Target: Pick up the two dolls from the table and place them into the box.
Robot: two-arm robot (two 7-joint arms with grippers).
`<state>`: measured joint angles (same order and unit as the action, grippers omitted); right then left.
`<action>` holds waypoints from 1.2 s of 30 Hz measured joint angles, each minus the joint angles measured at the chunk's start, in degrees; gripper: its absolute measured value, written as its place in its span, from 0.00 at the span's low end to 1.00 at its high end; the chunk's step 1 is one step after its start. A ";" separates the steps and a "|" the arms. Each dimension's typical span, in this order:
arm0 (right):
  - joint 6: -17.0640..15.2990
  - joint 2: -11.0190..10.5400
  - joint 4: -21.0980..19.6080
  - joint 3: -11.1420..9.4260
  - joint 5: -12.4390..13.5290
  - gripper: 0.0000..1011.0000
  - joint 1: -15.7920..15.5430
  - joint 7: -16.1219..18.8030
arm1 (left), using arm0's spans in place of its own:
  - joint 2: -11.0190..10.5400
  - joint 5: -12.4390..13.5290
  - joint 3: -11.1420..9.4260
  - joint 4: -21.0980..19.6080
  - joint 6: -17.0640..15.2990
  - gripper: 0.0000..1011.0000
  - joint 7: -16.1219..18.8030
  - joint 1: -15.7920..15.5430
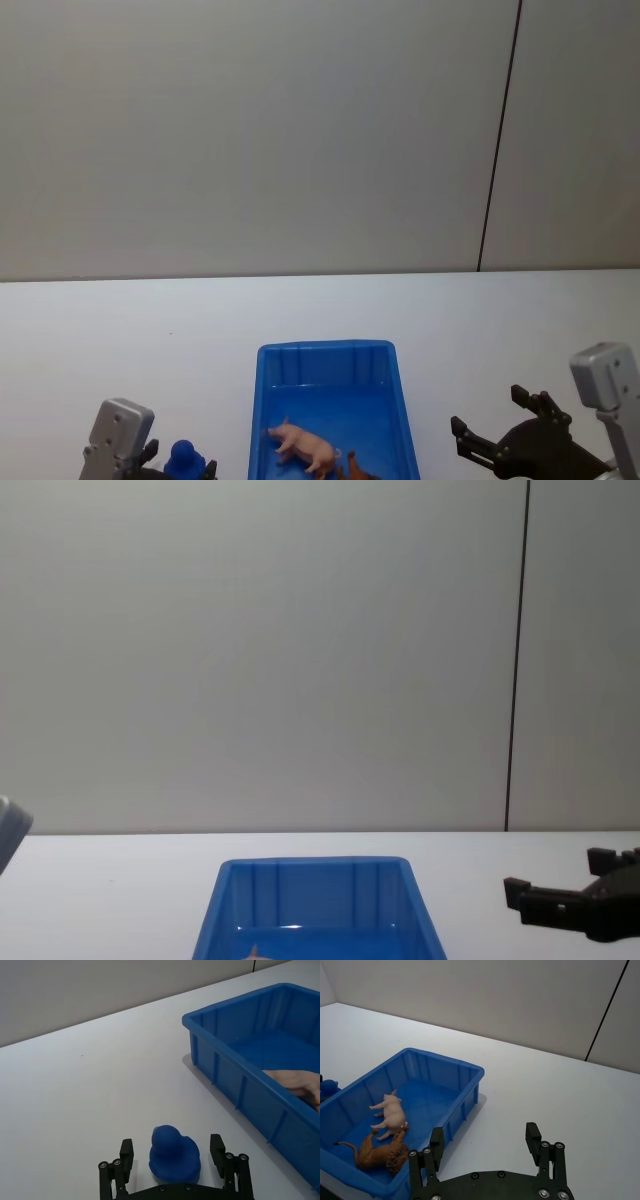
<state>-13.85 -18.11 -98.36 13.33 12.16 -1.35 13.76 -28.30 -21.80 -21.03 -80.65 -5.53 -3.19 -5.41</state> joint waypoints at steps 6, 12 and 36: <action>0.00 0.00 0.00 0.00 0.00 0.99 0.00 0.00 | 0.19 -0.27 0.01 1.07 0.52 0.83 -0.83 0.14; 0.00 0.00 0.00 0.00 0.00 0.99 0.00 0.00 | 0.36 -0.31 0.01 1.99 1.24 0.67 -1.61 0.21; 0.00 0.00 0.00 0.00 -0.01 0.99 0.00 0.00 | -0.20 3.92 1.35 -3.74 4.62 0.42 -1.59 -0.35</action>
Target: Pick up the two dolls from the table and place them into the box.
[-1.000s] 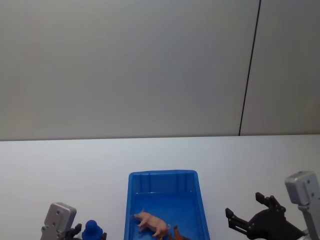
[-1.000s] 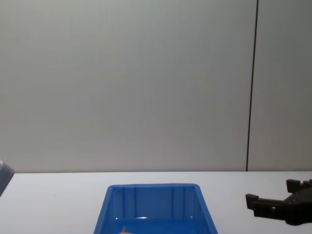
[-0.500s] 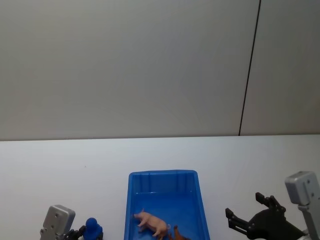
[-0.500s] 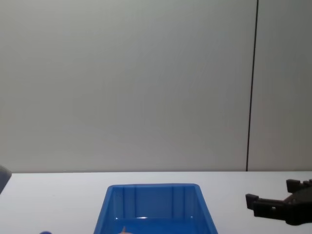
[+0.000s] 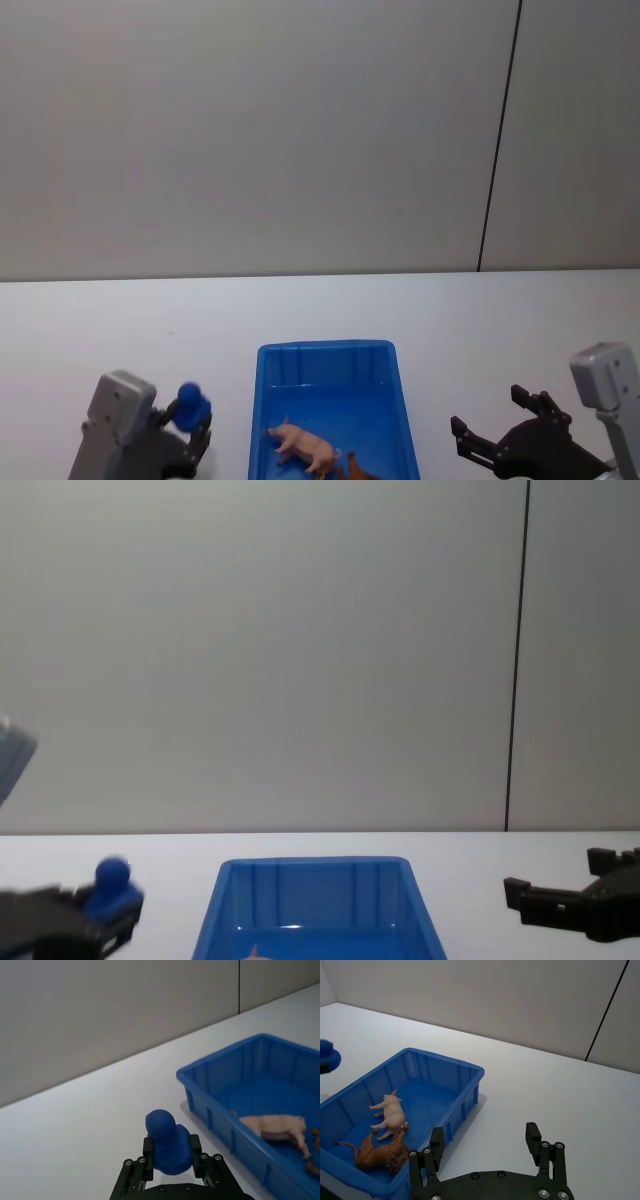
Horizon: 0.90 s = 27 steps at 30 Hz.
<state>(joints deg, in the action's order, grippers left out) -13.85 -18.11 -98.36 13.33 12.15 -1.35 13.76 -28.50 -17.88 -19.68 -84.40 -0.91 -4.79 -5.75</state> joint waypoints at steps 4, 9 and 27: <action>0.00 0.00 0.00 0.00 0.00 0.99 0.00 0.00 | 0.48 1.15 -0.02 -1.15 0.26 0.39 -0.48 -0.69; 0.00 0.00 0.00 0.00 0.00 0.99 0.00 0.00 | 2.12 3.16 -0.76 -2.07 0.77 0.36 -2.22 -2.21; 0.00 0.00 0.00 0.00 0.00 0.99 0.00 0.00 | 8.78 7.02 -4.41 0.72 1.62 0.70 -8.88 -6.91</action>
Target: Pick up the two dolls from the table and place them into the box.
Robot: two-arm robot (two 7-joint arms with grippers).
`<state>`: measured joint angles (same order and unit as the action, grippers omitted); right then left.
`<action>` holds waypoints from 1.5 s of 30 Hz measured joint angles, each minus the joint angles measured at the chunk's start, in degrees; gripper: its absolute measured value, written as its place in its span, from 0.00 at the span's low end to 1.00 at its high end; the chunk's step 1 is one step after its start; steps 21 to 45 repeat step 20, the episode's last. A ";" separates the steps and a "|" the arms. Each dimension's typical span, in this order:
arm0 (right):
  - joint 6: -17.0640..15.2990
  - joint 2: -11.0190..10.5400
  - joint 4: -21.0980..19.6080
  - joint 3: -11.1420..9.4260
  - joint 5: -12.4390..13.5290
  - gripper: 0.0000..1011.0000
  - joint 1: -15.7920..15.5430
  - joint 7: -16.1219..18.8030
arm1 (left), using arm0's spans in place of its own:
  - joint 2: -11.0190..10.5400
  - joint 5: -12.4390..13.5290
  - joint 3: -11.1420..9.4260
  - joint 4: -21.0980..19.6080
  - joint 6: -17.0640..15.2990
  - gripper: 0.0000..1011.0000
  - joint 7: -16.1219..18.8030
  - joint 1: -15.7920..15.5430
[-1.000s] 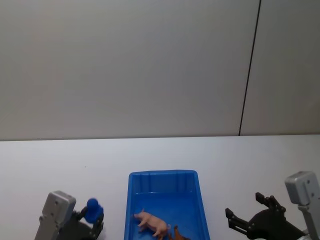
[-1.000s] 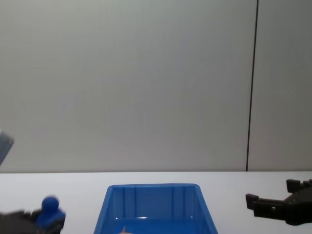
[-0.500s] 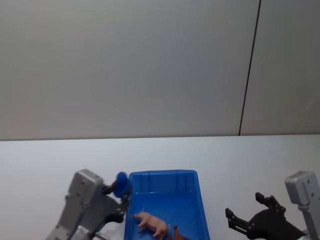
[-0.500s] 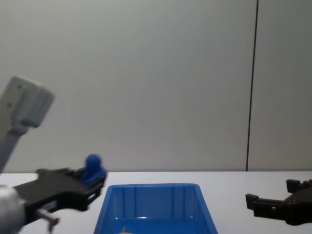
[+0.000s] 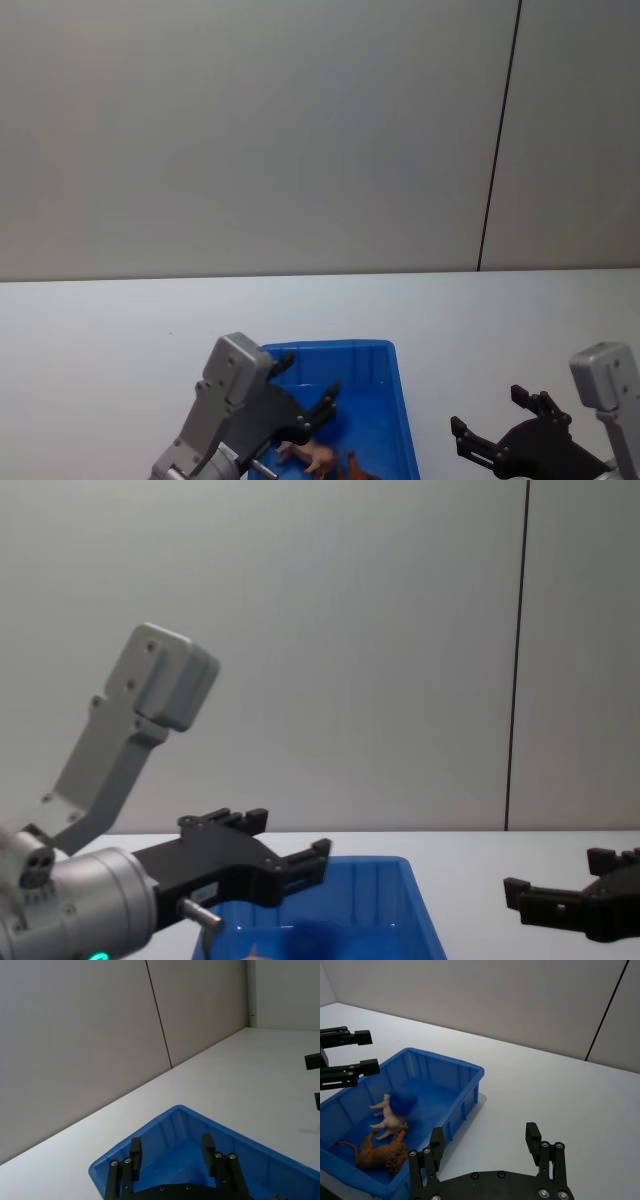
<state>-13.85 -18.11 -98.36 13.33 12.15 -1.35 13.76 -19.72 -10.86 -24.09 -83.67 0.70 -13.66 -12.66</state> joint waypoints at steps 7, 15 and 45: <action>0.00 0.00 0.00 0.00 0.00 0.99 0.00 0.00 | 0.72 0.10 -0.27 0.53 0.98 0.91 -1.25 -0.59; 0.00 0.00 0.00 0.00 0.00 0.99 0.00 0.00 | 0.30 -0.38 0.34 0.21 3.18 0.99 -1.63 -0.62; 0.00 0.00 0.00 0.00 0.00 0.99 0.00 0.00 | -0.01 -0.74 0.74 -0.14 4.17 0.99 -1.75 -0.51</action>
